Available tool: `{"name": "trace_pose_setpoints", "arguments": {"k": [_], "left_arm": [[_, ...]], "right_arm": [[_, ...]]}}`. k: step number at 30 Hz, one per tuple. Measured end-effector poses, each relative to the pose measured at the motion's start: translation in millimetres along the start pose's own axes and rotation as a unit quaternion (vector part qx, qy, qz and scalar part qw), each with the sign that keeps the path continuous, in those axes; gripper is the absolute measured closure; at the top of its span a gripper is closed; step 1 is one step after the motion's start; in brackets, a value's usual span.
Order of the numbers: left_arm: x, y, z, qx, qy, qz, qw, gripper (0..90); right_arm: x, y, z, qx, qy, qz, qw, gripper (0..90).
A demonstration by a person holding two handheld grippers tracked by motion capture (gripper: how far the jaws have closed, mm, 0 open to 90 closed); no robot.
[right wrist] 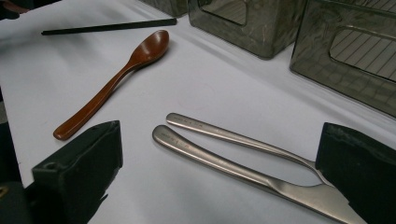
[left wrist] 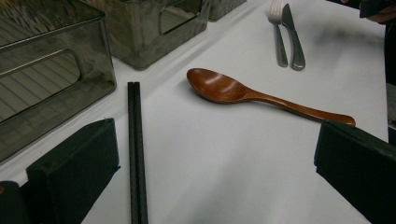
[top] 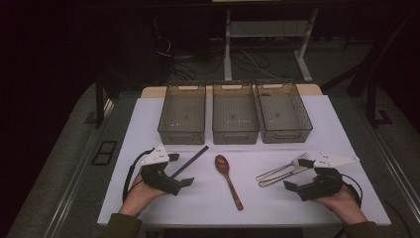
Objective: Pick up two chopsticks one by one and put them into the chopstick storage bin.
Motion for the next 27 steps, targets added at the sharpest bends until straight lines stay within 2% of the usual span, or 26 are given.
{"name": "trace_pose_setpoints", "arguments": {"k": [9, 27], "left_arm": [[-0.1, 1.1, 1.8, 0.006, 0.004, 0.006, 1.0, 0.0], [9.4, 11.2, 2.2, 0.0, 0.009, 0.014, 0.9999, 0.0]], "right_arm": [[0.6, 2.1, -5.7, -0.01, 0.0, 0.003, 0.9999, 0.2], [3.7, 0.4, -2.2, -0.009, 0.002, -0.005, 0.9999, 0.2]]}}
Point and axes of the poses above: each handheld gripper's, and its own axes: z roughly forward along the jaws, y roughly out of its top, x roughly to its left, the point moved 8 cm from there along z, roughly forward along the jaws, and after that the axes turned 12 degrees about -x, right-handed, at the moved point
